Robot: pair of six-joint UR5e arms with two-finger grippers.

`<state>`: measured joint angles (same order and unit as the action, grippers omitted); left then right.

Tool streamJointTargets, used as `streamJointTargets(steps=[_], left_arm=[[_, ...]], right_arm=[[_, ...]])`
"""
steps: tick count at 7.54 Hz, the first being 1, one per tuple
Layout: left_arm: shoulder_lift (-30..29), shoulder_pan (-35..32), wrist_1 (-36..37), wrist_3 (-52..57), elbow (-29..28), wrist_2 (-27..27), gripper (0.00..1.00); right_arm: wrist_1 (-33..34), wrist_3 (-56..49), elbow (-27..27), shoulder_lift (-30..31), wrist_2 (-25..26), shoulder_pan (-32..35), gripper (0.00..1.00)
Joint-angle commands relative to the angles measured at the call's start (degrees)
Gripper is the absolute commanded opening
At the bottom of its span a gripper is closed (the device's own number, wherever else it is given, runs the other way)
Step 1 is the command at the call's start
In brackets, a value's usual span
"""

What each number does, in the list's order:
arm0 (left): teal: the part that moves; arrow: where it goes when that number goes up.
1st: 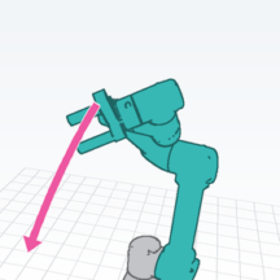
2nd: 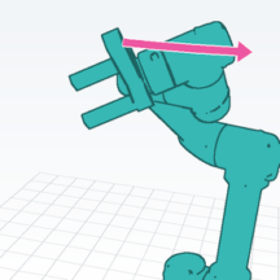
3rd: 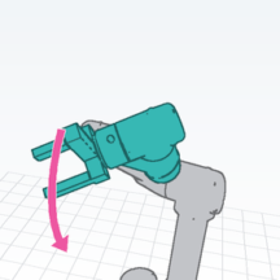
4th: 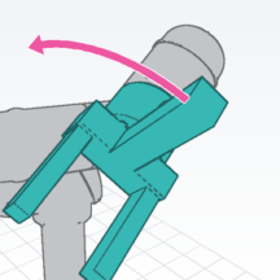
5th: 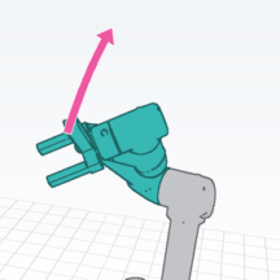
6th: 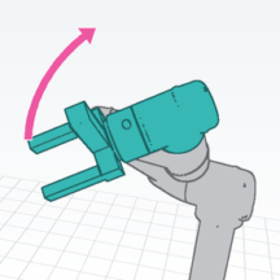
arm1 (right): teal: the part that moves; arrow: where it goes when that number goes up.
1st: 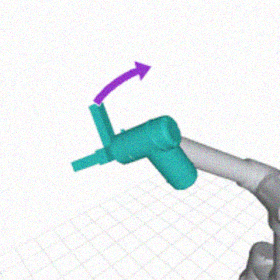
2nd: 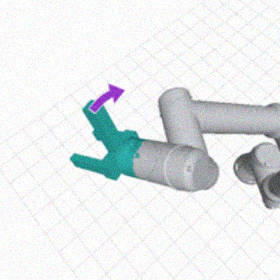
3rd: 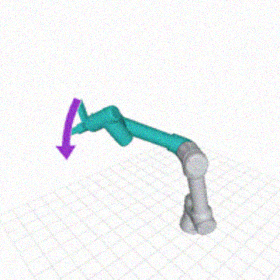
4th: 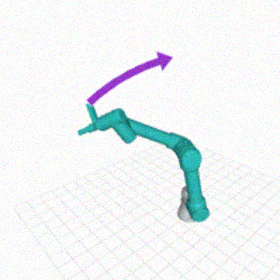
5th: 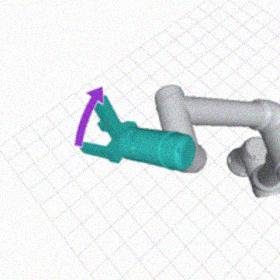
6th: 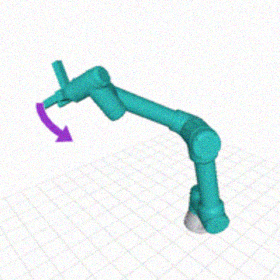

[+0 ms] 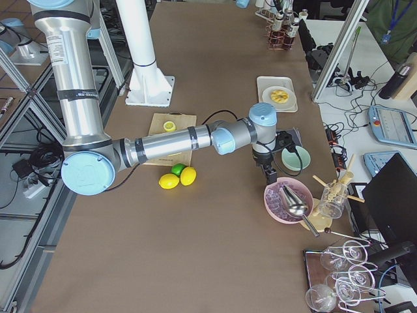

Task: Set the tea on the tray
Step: 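Reach the left gripper into the copper rack and grasp a tea bottle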

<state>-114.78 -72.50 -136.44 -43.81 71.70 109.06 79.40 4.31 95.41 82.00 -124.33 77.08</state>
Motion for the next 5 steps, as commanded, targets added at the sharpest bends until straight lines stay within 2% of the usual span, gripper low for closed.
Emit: streamJointTargets(steps=[1, 2, 3, 5], left_arm=[[-0.4, 1.5, -2.3, -0.1, -1.5, -1.9, 0.67], [-0.4, 1.6, -3.0, -0.2, -1.9, -1.9, 0.66], [-0.4, 1.6, -3.1, -0.2, -1.9, -1.9, 0.61], [-0.3, 1.6, -3.2, -0.2, -1.7, -1.8, 0.45]], right_arm=[[0.1, 0.0, -0.1, -0.1, 0.1, 0.0, 1.00], [0.1, 0.0, -0.1, -0.2, 0.1, 0.0, 1.00], [0.1, 0.0, -0.1, -0.1, 0.1, 0.0, 1.00], [0.1, 0.0, -0.1, -0.2, 0.1, 0.0, 1.00]])
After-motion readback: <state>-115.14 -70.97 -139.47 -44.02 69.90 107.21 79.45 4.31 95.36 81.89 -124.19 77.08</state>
